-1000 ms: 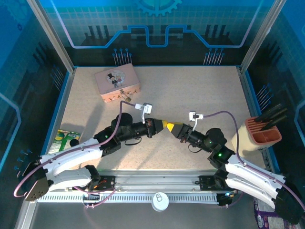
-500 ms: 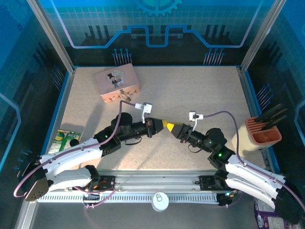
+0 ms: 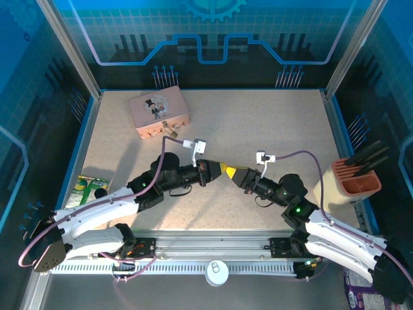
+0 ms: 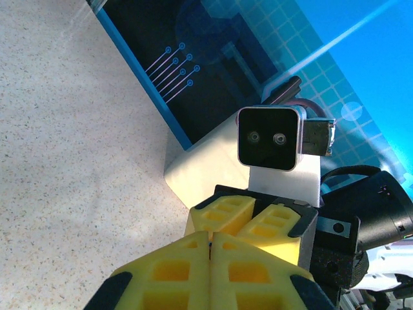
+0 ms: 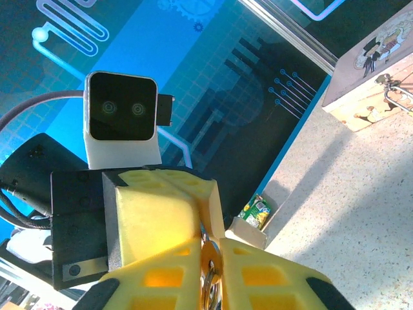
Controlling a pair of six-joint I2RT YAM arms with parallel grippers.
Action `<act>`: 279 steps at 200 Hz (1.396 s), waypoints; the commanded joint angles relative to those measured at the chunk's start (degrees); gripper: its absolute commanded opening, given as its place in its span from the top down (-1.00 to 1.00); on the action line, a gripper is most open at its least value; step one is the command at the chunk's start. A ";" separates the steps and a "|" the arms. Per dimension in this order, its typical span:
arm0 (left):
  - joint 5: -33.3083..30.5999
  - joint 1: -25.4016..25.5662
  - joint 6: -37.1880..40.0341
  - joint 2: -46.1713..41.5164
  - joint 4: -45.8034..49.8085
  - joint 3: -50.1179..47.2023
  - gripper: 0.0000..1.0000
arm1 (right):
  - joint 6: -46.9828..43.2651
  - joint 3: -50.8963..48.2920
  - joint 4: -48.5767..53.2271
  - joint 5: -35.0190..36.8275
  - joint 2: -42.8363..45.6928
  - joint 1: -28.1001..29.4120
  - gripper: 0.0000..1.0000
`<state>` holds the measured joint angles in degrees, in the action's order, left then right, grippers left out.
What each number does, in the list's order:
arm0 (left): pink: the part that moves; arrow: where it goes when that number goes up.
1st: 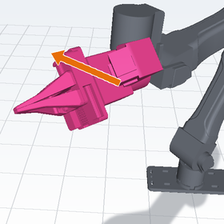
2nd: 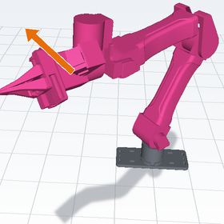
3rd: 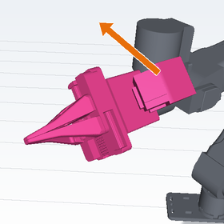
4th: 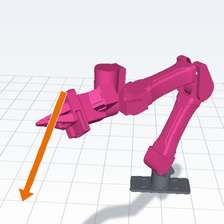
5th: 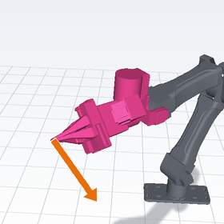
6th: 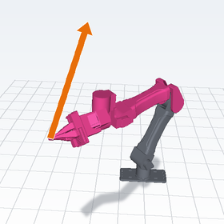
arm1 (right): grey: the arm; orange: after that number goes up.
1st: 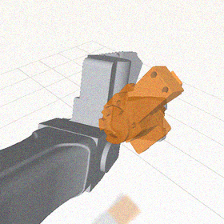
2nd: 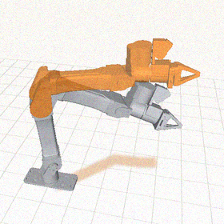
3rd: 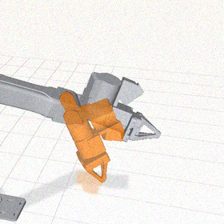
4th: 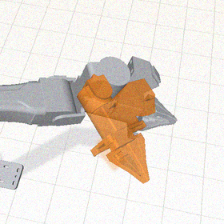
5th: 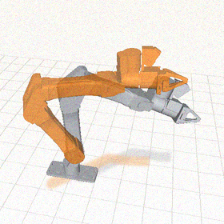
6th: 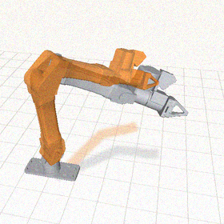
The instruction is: Unlock the padlock with the key
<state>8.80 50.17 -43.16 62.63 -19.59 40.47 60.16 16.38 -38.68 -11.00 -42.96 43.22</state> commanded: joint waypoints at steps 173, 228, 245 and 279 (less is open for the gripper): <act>-35.25 -16.48 11.80 8.17 45.24 15.10 -0.69 | -21.58 22.21 66.71 24.20 7.10 2.70 1.00; -24.99 -28.99 7.24 20.89 23.19 11.95 -0.75 | -19.31 18.34 65.71 21.04 12.24 3.77 1.00; -23.57 -31.61 4.99 26.35 19.12 13.15 -0.75 | -19.03 17.47 67.23 20.89 13.40 3.80 1.00; -31.26 -32.09 4.35 38.45 27.30 24.96 -0.70 | -18.33 14.98 67.25 19.81 15.50 4.06 1.00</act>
<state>-18.06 18.31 -36.82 95.48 5.15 57.32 40.97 33.21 27.24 9.76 -29.10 46.52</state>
